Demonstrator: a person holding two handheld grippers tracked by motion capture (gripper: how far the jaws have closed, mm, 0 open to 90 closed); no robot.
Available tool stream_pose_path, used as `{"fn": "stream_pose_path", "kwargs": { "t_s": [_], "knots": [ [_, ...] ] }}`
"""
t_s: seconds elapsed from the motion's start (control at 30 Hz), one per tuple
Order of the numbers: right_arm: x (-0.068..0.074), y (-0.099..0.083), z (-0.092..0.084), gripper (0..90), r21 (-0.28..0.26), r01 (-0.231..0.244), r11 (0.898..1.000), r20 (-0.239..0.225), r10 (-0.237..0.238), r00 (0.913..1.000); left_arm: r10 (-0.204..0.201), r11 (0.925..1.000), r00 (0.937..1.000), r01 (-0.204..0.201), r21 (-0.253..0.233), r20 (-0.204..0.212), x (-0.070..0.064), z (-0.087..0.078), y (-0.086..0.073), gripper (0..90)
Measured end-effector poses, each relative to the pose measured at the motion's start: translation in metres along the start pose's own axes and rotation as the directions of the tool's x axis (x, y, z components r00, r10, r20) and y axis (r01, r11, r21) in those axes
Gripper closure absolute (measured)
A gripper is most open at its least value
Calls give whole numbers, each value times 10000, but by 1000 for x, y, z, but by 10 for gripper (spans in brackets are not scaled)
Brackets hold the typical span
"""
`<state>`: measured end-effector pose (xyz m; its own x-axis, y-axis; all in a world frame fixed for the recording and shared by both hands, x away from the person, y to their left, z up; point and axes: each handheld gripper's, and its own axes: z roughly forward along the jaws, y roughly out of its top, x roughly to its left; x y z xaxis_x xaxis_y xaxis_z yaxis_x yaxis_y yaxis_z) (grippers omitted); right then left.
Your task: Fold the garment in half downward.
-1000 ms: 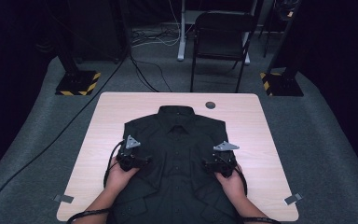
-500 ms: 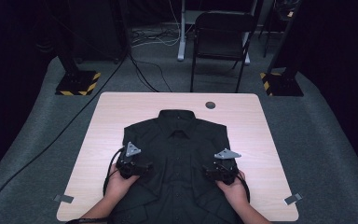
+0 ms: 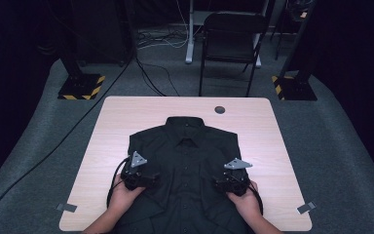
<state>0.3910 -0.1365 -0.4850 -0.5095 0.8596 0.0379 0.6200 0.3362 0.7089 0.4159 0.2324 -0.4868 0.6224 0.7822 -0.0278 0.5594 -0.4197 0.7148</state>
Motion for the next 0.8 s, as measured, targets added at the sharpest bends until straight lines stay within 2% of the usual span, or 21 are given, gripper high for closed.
{"fn": "stream_pose_path", "kwargs": {
  "t_s": [0.1,0.23,0.33,0.5,0.67,0.8],
  "knots": [
    [-3,7,0,245,368,-16,9993,-245,25,9997,16,10000,10000,-16,6,-6,0,0,0,150],
    [-9,18,-1,269,344,-18,9994,-298,28,9996,7,10000,10000,-7,0,-6,0,0,0,150],
    [-16,27,0,290,192,-178,9997,-207,182,9996,17,10000,10000,-17,9,-6,0,0,0,150],
    [-36,42,5,341,73,-343,9994,112,342,9994,23,10000,10000,-23,10,-11,0,0,0,149],
    [-55,50,11,390,92,-616,9981,253,613,9978,23,10000,10000,-23,8,-13,0,0,0,149],
    [-62,53,17,427,195,-634,9978,350,627,9974,22,10000,10000,-22,7,-13,0,0,0,149]
  ]
}}
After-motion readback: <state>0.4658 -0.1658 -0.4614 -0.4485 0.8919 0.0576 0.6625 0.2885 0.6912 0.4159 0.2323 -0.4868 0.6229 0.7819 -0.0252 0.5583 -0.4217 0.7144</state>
